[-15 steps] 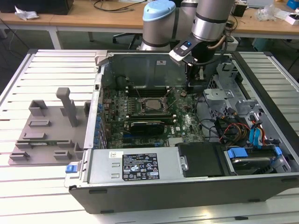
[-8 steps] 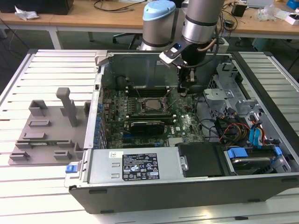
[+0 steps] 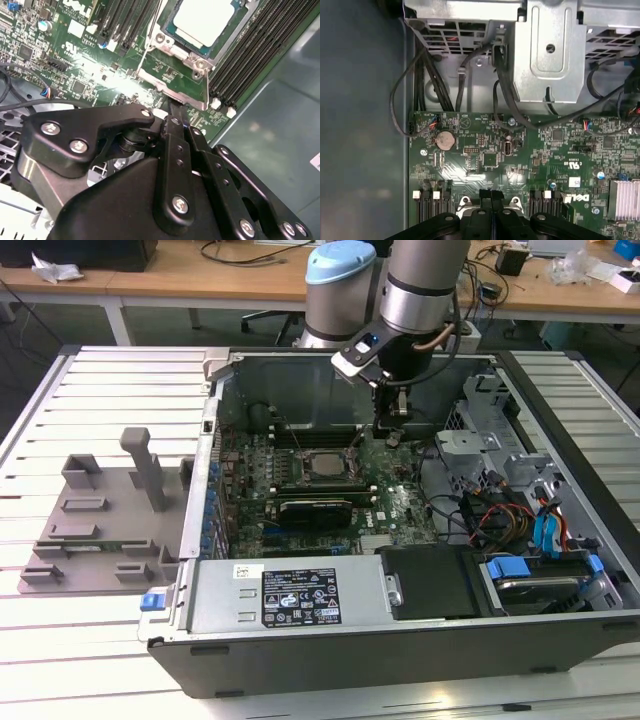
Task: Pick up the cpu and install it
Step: 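Close the cpu cover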
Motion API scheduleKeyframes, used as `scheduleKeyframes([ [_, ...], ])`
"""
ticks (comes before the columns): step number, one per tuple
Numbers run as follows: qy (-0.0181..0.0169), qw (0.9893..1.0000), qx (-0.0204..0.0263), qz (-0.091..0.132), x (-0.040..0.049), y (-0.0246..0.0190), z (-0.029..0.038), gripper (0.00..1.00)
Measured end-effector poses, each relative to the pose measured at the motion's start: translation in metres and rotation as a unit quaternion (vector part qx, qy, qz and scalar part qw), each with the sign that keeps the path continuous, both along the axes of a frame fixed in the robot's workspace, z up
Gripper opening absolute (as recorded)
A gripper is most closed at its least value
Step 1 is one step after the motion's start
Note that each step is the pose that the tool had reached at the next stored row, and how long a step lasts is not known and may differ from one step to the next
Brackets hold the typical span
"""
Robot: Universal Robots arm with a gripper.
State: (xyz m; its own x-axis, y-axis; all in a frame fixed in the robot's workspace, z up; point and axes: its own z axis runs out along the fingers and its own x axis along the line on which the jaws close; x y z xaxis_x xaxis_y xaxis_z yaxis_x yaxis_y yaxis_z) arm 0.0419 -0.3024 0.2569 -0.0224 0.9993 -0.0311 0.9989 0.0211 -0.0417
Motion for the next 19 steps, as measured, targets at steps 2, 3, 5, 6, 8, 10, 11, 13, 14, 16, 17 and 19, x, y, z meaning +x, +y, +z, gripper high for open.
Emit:
scheduleKeyframes([
  [2, 0.0, 1.0, 0.0, 0.0, -0.0016, 0.0, 0.0, 0.11],
  [3, 0.0, 1.0, 0.0, 0.0, -0.0022, 0.0, -0.0001, 0.11],
  [5, 0.0, 1.0, 0.0, 0.0, -0.0042, 0.0, -0.0001, 0.11],
  [6, 0.0, 1.0, 0.0, 0.0, -0.005, 0.0, -0.0002, 0.11],
  [8, 0.0, 1.0, 0.0, 0.0, -0.0069, 0.0, -0.0002, 0.11],
  [10, 0.0, 1.0, 0.0, 0.0, -0.0089, 0.0, -0.0003, 0.11],
  [11, 0.0, 1.0, 0.0, 0.0, -0.0098, 0.0, -0.0003, 0.11],
  [13, 0.0, 1.0, 0.0, 0.0, -0.0122, 0.0, -0.0004, 0.11],
  [14, 0.0, 1.0, 0.0, 0.0, -0.0132, 0.0, -0.0004, 0.11],
  [16, 0.0, 1.0, 0.0, 0.0, -0.0157, 0.0, -0.0005, 0.11],
  [17, 0.0, 1.0, 0.0, 0.0, -0.0176, 0.0, -0.0005, 0.11],
  [19, 0.0, 1.0, 0.0, 0.0, -0.0209, 0.0, -0.0006, 0.11],
])
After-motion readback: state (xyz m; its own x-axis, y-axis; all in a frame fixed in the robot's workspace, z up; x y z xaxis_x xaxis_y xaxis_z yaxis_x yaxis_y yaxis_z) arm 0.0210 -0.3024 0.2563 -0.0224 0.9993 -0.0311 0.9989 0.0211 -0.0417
